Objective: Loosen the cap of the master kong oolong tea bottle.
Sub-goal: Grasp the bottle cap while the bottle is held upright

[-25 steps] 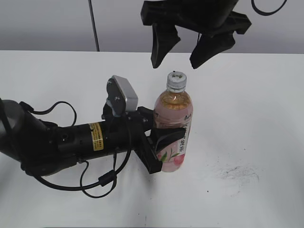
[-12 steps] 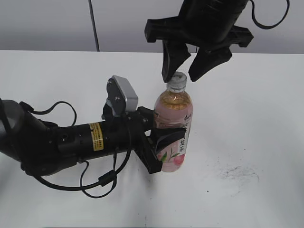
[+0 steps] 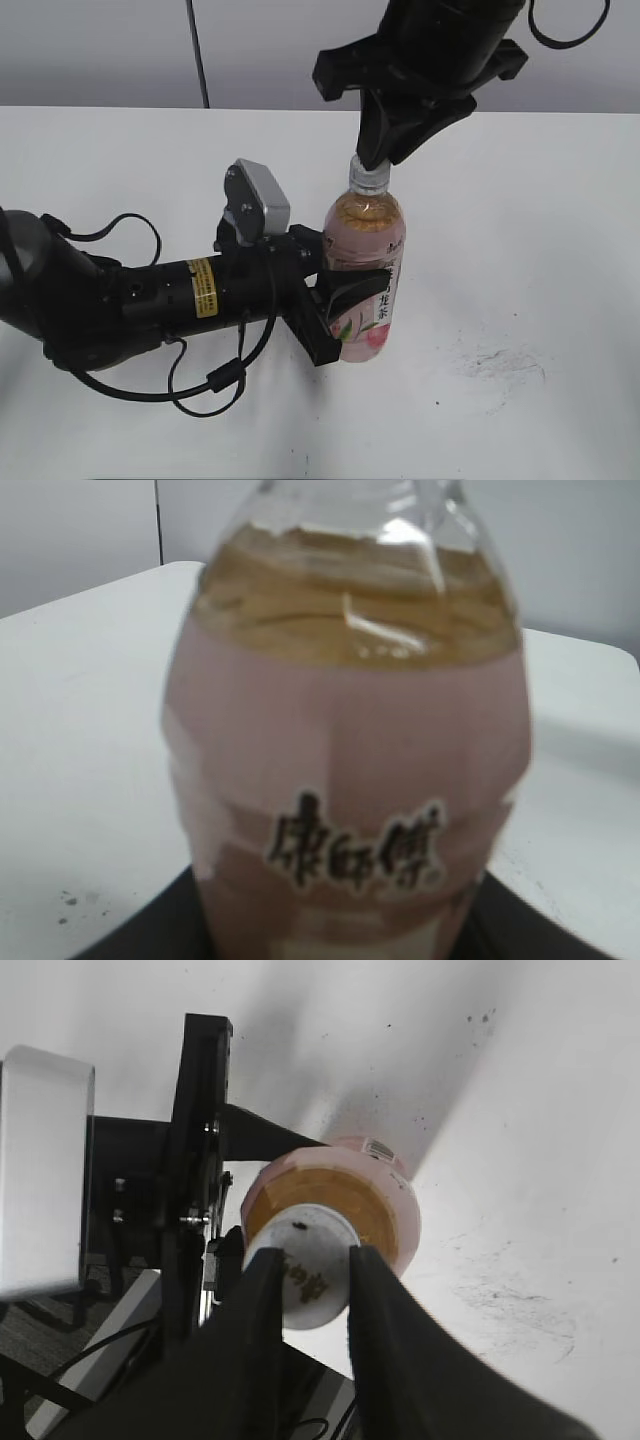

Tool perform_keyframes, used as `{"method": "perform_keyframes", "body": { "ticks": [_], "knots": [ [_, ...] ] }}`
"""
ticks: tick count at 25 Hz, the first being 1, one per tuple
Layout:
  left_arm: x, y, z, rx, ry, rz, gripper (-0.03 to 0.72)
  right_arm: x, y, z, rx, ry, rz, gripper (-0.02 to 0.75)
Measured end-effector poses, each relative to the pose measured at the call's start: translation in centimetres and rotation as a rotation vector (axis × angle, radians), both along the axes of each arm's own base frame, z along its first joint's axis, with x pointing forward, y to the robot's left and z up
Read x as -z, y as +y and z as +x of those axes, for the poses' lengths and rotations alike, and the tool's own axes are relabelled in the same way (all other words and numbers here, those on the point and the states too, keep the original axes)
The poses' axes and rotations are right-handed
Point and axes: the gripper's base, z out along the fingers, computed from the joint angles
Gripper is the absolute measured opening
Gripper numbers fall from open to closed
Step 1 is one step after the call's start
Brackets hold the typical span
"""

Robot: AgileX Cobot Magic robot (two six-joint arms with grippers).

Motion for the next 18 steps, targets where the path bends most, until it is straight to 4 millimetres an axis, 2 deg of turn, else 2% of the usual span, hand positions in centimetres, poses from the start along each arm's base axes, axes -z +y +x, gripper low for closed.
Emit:
{"method": "perform_keyframes", "body": {
  "ticks": [3,5,10,11,13,18],
  "knots": [
    [0.0,0.0,0.0,0.0,0.0,0.0,0.283,0.0,0.0,0.0,-0.013,-0.004,-0.002,0.167],
    [0.0,0.0,0.0,0.0,0.0,0.0,0.283,0.0,0.02,-0.02,-0.01,-0.002,0.001,0.202],
    [0.0,0.0,0.0,0.0,0.0,0.0,0.283,-0.02,0.11,-0.08,0.043,0.023,0.019,0.438],
    [0.0,0.0,0.0,0.0,0.0,0.0,0.283,-0.03,0.14,-0.1,0.052,0.028,0.024,0.461],
    [0.0,0.0,0.0,0.0,0.0,0.0,0.283,-0.04,0.17,-0.12,0.063,0.035,0.029,0.48],
    [0.0,0.0,-0.01,0.001,0.0,0.0,0.283,-0.04,0.17,-0.12,0.077,0.04,0.032,0.467]
  ]
}}
